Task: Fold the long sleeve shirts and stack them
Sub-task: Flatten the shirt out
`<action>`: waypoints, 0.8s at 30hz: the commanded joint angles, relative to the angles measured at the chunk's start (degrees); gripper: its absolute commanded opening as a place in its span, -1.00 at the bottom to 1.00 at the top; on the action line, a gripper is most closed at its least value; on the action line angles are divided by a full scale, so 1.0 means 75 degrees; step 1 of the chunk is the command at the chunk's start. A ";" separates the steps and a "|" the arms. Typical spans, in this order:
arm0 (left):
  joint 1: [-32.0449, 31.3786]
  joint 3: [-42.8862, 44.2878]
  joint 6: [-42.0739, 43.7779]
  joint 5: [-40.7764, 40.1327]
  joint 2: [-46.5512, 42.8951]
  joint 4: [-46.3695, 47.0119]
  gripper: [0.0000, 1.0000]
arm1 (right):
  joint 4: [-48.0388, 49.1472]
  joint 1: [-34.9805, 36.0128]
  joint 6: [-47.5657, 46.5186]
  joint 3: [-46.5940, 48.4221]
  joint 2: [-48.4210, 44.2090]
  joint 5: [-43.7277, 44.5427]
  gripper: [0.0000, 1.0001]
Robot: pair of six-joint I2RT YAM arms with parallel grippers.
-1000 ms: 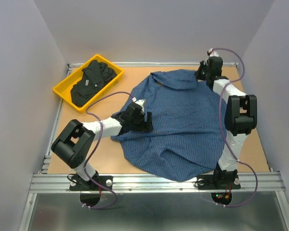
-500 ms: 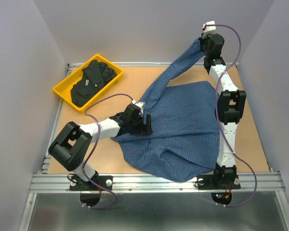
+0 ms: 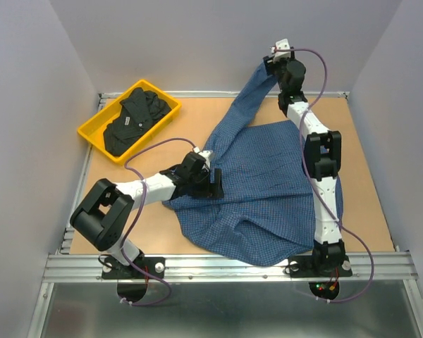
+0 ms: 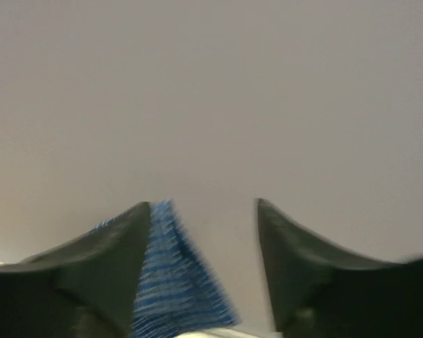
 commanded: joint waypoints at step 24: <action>0.2587 0.1289 -0.0361 -0.1442 -0.0535 -0.0474 0.53 | -0.2865 -0.0218 0.5258 -0.7488 -0.5275 -0.0201 0.74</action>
